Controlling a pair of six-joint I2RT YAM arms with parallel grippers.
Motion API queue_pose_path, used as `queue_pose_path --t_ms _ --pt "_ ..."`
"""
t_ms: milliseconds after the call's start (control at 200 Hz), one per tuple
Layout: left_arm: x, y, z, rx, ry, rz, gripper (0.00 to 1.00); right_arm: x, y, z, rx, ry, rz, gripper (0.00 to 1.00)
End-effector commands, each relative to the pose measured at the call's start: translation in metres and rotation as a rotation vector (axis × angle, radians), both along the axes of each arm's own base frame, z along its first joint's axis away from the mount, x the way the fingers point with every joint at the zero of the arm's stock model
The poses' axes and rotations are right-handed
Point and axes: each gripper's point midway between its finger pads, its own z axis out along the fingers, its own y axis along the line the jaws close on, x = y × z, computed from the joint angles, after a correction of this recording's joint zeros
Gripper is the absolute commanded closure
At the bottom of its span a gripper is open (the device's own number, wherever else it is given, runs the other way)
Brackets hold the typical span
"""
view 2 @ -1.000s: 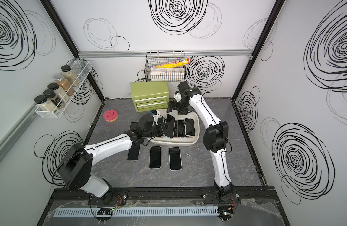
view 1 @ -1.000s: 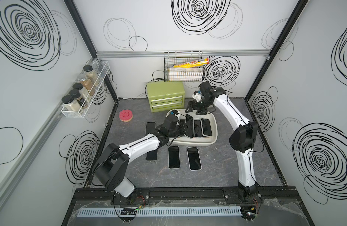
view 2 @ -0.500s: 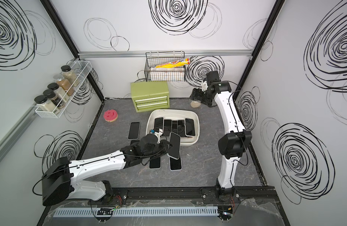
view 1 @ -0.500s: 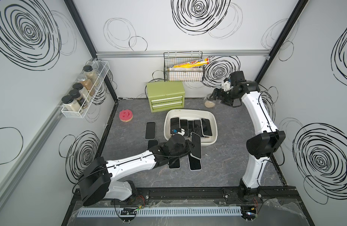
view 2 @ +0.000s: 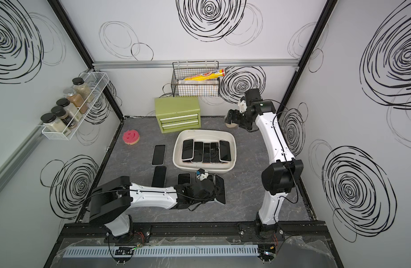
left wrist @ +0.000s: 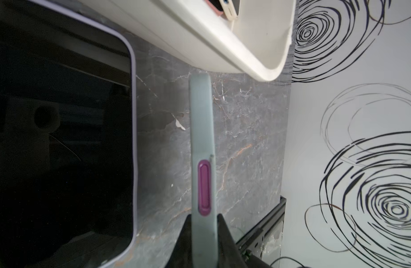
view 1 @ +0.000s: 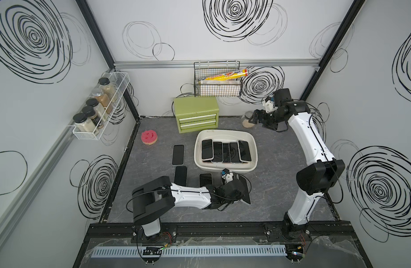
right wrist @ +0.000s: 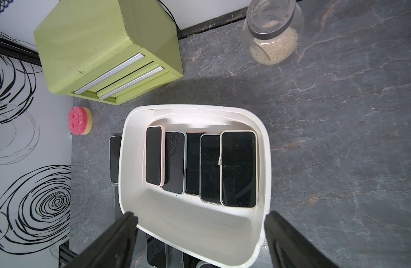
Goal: Take the phone out of the storage box
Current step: Place the phone at the center of the board.
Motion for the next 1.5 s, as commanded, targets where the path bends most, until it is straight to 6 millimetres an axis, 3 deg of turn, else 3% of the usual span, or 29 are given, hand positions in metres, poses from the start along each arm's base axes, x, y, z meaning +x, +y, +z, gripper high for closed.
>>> queue_pose_path --t_ms 0,280,736,886,951,1051,1151,1357,1412,1467,1492 --pt "0.025 -0.045 0.052 -0.197 -0.116 0.036 1.0 -0.006 0.004 0.02 0.025 -0.062 0.036 0.1" --pt "0.026 -0.058 0.025 -0.203 -0.111 0.025 1.0 -0.009 0.01 0.014 0.058 -0.032 0.066 0.11" --pt "0.027 -0.05 -0.009 -0.145 -0.098 0.005 1.0 -0.013 0.008 0.009 0.04 -0.028 0.068 0.11" --pt "0.027 -0.043 -0.017 -0.127 -0.079 0.011 0.75 -0.015 0.007 0.008 0.039 -0.028 0.069 0.11" --pt "0.028 -0.042 -0.017 -0.116 -0.076 0.011 0.7 -0.016 0.007 0.01 0.041 -0.032 0.07 0.11" --pt "0.029 -0.04 -0.015 -0.093 -0.069 0.003 0.5 -0.017 0.008 0.01 0.048 -0.034 0.076 0.11" --pt "0.03 -0.039 -0.011 -0.082 -0.068 -0.009 0.4 -0.019 0.009 0.011 0.053 -0.035 0.08 0.11" --pt "0.034 -0.03 -0.002 -0.037 -0.058 -0.012 0.34 -0.021 0.011 0.011 0.057 -0.034 0.09 0.1" --pt "0.036 -0.026 0.005 -0.025 -0.06 -0.013 0.21 -0.022 0.007 0.007 0.037 -0.023 0.078 0.1" --pt "0.04 -0.023 0.015 -0.02 -0.078 -0.02 0.16 -0.022 0.004 0.002 0.019 -0.014 0.068 0.1" --pt "0.042 -0.022 0.019 -0.014 -0.081 -0.017 0.07 -0.022 0.002 0.001 0.012 -0.012 0.064 0.1"
